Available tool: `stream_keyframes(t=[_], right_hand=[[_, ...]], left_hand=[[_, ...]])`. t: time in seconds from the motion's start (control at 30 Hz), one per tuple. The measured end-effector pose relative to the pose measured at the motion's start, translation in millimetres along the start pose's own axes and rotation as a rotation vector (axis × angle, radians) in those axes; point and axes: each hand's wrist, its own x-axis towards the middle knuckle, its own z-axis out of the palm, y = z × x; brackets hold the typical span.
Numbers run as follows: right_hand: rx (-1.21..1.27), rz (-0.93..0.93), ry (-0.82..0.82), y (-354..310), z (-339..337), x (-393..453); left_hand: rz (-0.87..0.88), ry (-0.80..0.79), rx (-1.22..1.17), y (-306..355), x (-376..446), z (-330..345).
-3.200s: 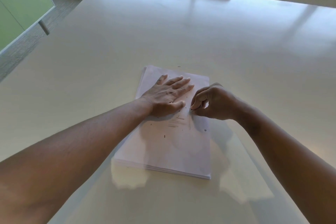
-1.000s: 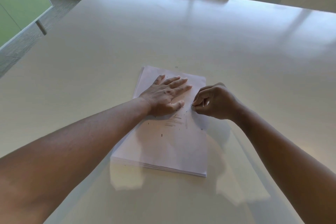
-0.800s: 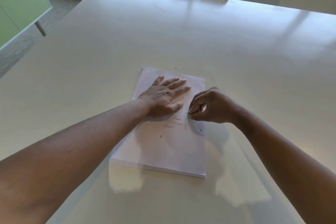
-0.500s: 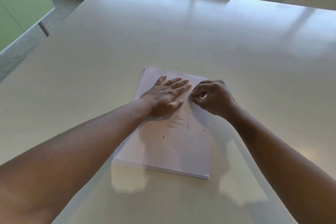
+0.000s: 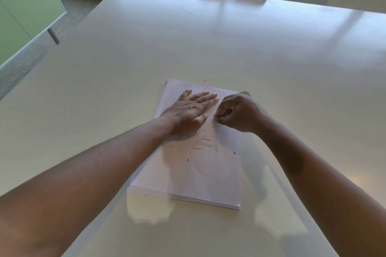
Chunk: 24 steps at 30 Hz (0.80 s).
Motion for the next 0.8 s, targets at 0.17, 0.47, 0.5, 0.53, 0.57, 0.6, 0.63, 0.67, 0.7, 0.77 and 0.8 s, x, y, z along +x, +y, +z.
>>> stream_keyframes(t=[0.17, 0.47, 0.5, 0.53, 0.57, 0.6, 0.63, 0.67, 0.7, 0.77, 0.8], right_hand=[[-0.091, 0.073, -0.015, -11.7, 0.3, -0.2], [-0.196, 0.126, -0.011, -18.2, 5.5, -4.0], [-0.205, 0.127, -0.01, -18.7, 5.6, -5.0], [-0.213, 0.128, -0.008, -19.0, 6.0, -5.9], [-0.221, 0.128, -0.006, -19.1, 6.0, -6.5], [-0.226, 0.127, -0.004, -19.0, 6.1, -6.8], [-0.23, 0.127, -0.002, -19.0, 6.0, -6.8], [-0.238, 0.129, -0.003, -19.6, 5.7, -6.9], [-0.251, 0.13, -0.004, -20.5, 5.3, -7.0], [-0.279, 0.13, -0.001, -22.3, 5.2, -7.9], [-0.288, 0.128, 0.004, -23.7, 5.3, -8.9]], left_hand=[[-0.006, 0.007, -0.068, -1.4, 1.5, -1.1], [-0.076, 0.33, -0.656, 4.7, -2.2, -5.0], [-0.088, 0.366, -0.708, 6.5, -3.3, -5.5], [-0.103, 0.394, -0.764, 8.1, -4.3, -5.4], [-0.118, 0.42, -0.829, 10.2, -5.5, -5.2], [-0.133, 0.442, -0.9, 12.2, -6.8, -4.6], [-0.151, 0.467, -0.965, 14.2, -7.8, -4.0], [-0.17, 0.494, -1.014, 16.9, -9.1, -3.5], [-0.188, 0.513, -1.04, 19.3, -10.8, -3.4], [-0.183, 0.511, -1.023, 22.8, -15.4, -6.2], [-0.158, 0.496, -0.973, 23.5, -19.9, -8.4]])
